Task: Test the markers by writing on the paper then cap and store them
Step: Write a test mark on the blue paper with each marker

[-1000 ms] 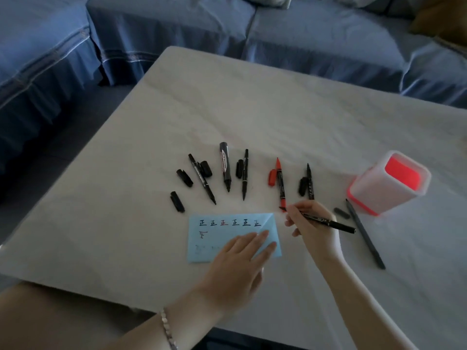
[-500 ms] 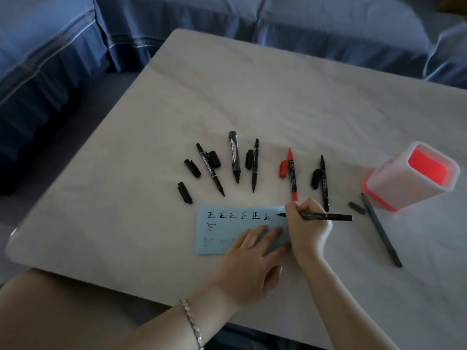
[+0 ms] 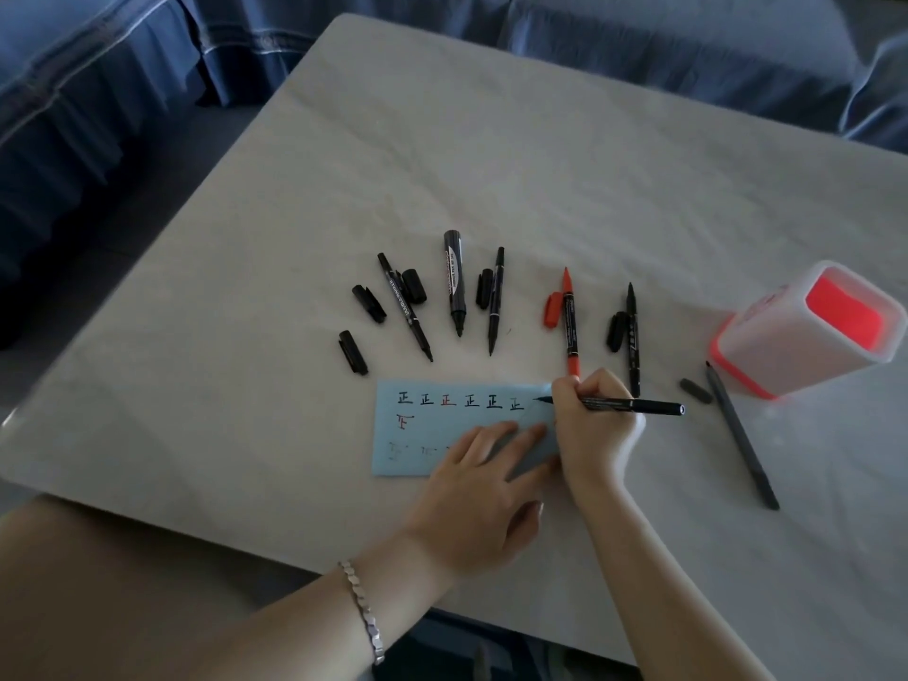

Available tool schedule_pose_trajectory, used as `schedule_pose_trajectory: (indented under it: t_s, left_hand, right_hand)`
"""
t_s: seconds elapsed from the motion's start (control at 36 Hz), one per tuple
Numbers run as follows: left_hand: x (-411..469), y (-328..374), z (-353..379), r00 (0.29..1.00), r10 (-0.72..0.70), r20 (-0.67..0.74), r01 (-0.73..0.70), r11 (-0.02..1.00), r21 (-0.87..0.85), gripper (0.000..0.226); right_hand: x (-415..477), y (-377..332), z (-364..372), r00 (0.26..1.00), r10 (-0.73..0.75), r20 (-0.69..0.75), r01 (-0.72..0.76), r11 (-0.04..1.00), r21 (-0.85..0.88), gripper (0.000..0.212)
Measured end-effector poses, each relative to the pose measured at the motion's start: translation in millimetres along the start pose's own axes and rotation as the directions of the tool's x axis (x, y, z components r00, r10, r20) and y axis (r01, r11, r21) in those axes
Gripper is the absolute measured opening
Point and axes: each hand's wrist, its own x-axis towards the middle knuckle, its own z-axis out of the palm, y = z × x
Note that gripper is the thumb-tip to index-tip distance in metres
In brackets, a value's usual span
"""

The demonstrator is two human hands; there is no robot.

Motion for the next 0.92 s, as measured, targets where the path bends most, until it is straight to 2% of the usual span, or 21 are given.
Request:
schedule_pose_trajectory:
  t_s: [0.36,0.58,0.81,0.92]
  left_hand:
    - [-0.1,0.3,-1.0,1.0,-0.003,-0.002,0.002,1.0,-0.03,0.038]
    - [0.5,-0.9,1.2,1.0,0.004,-0.018,-0.005,1.0,-0.031,0.038]
    - [0.6,-0.6,1.2,1.0,0.003,-0.026,-0.004,0.999,-0.032,0.037]
    - [-0.2,-0.6,1.6,1.0,0.011,-0.026,-0.011,1.0,-0.027,0.035]
  right_hand:
    - [0.7,3.1,-2.3,0.999,-0.005,0.042,0.006,1.0,-0.005,0.043]
    - [-0.4,1.1,-1.0,1.0,-0.013,0.008,0.013,1.0,0.003,0.042]
    - [-0.2,-0.3,-1.9,0.998,-0.002,0.063,0.002,1.0,0.003,0.035]
    - [-0.5,1.1,-2.3,0.998,0.0,0.067,-0.001,1.0,0.016,0.042]
